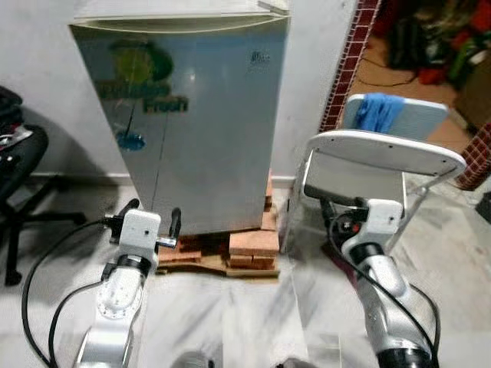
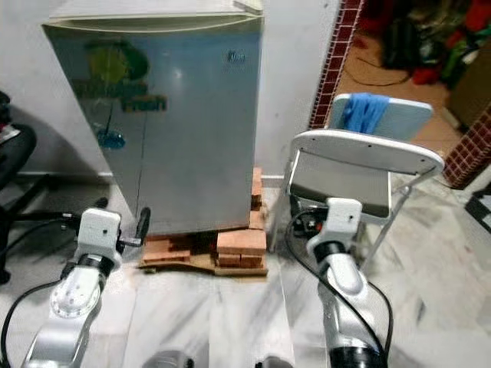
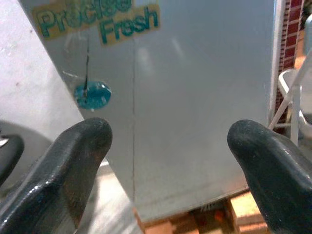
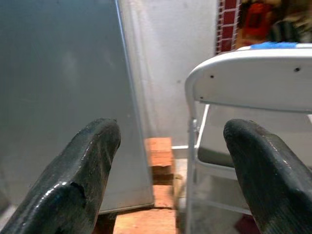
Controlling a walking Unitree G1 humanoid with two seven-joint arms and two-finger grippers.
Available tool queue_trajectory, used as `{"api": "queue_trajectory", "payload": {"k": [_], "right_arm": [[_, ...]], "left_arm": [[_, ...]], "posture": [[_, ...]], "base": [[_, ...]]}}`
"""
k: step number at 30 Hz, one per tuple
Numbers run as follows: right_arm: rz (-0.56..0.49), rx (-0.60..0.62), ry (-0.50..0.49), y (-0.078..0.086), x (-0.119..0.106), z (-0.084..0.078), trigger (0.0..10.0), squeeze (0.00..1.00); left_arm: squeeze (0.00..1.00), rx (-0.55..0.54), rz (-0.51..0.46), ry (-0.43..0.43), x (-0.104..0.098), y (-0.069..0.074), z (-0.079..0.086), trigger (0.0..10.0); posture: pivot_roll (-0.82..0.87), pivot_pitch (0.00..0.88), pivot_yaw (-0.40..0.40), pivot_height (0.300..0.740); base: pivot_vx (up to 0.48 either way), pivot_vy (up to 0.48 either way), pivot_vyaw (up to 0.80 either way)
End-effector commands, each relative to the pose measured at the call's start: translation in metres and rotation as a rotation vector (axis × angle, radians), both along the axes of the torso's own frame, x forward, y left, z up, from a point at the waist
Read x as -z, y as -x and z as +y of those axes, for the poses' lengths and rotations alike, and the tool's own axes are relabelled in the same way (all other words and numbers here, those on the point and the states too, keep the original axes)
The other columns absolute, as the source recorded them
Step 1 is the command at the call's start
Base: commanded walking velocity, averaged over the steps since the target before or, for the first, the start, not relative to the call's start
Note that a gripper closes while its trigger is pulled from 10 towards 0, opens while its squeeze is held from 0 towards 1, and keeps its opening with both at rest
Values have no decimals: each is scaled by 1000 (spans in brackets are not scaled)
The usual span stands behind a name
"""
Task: Restocking fridge
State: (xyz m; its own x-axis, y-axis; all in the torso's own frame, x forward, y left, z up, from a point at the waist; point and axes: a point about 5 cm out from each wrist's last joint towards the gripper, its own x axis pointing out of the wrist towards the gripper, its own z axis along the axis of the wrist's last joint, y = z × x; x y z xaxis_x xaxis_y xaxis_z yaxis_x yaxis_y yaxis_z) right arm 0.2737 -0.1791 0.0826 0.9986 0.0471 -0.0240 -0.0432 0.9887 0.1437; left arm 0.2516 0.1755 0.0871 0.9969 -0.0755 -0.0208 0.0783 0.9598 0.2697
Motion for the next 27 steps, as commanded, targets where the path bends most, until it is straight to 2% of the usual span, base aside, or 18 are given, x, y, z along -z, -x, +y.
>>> {"api": "queue_trajectory", "payload": {"k": [1,15,27], "right_arm": [[-17,-13,-11,-3,-4,8,10000,0],[-42,-4,6,-7,-10,4,10000,0],[-75,-43,12,-11,-16,15,10000,0]], "left_arm": [[0,-14,6,-7,1,-1,7,10000],[0,15,-10,-6,-3,-5,5,10000],[0,17,-7,-7,-3,-5,7,10000]], "posture": [[106,37,-20,740],[110,53,-5,740],[112,62,0,740]], "base": [[0,480,-544],[0,480,-720],[0,480,-714]]}}
